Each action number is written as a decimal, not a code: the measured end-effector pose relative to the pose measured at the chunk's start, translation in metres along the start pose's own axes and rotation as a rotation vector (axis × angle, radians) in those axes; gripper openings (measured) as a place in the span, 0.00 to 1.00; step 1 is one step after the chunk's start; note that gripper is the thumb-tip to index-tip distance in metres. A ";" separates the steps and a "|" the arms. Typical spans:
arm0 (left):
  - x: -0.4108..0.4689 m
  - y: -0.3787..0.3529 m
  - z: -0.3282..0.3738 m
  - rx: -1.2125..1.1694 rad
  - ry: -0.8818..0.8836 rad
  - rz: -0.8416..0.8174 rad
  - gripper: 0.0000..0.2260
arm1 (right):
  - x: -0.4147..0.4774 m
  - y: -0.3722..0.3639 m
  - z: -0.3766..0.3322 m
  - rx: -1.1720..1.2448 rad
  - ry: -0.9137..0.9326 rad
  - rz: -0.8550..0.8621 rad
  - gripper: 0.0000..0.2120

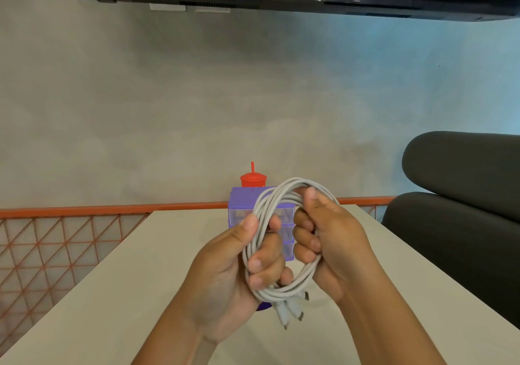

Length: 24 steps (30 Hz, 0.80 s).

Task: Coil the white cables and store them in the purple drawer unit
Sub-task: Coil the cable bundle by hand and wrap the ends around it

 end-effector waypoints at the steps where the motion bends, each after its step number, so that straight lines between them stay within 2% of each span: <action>1: 0.000 0.000 0.002 0.020 -0.001 0.012 0.12 | -0.002 -0.003 0.000 -0.066 0.002 -0.011 0.13; 5: 0.000 0.010 0.003 0.146 0.012 0.188 0.15 | -0.003 -0.002 -0.002 -0.257 0.053 0.077 0.14; 9: -0.001 0.017 0.005 0.268 0.009 0.266 0.25 | 0.002 0.003 0.000 -0.291 0.076 0.150 0.14; 12: -0.002 0.022 0.008 0.394 0.013 0.295 0.22 | 0.002 0.003 0.002 -0.316 0.072 0.162 0.14; 17: -0.004 0.019 0.000 0.270 0.135 0.199 0.14 | 0.005 0.000 0.006 -0.122 -0.020 0.013 0.14; 24: -0.006 0.017 -0.002 0.138 0.221 0.128 0.12 | 0.001 -0.012 0.006 -0.448 0.032 -0.170 0.12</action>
Point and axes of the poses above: each hand's wrist, its own x-axis towards the middle knuckle, its own y-axis out of the back of the hand, z = x × y, the point moved 9 cm from there along x, towards the middle knuckle, and after that the axes turned 15 degrees about -y, right-handed, at the moved point
